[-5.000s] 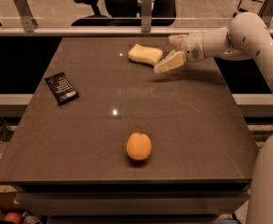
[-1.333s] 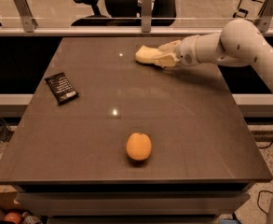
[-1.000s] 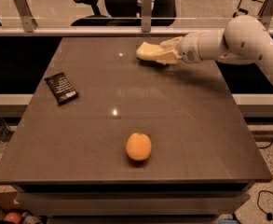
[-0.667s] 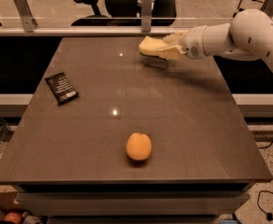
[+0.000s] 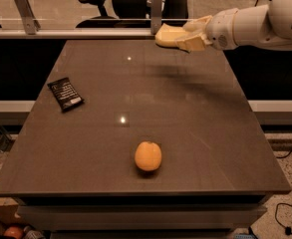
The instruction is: Move sponge near orange
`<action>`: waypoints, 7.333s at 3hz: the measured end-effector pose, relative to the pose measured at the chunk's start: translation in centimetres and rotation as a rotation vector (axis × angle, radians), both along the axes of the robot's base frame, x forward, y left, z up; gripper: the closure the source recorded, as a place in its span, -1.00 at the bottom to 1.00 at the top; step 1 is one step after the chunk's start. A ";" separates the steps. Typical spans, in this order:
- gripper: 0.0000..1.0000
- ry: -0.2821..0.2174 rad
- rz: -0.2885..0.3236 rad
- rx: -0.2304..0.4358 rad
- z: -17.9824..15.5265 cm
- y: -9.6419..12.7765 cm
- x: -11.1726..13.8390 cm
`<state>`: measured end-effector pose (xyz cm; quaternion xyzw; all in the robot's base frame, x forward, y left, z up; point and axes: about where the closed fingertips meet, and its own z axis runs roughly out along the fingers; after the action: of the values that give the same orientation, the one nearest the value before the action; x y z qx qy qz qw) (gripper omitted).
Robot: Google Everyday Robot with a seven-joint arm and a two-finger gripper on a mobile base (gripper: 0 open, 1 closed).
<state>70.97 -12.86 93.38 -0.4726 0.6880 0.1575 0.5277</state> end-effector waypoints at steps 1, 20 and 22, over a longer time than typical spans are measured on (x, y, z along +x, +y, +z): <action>1.00 -0.025 0.007 -0.023 2.7 -0.9 -2.3; 0.63 0.186 0.075 0.060 -8.1 0.6 -28.1; -0.28 0.183 0.083 0.053 -7.8 1.1 -28.2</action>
Offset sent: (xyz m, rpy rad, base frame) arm -0.0814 -0.0388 0.0785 -0.0486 -0.0767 0.0035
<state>42.76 -11.74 85.53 -0.4701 0.7087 0.2397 0.4682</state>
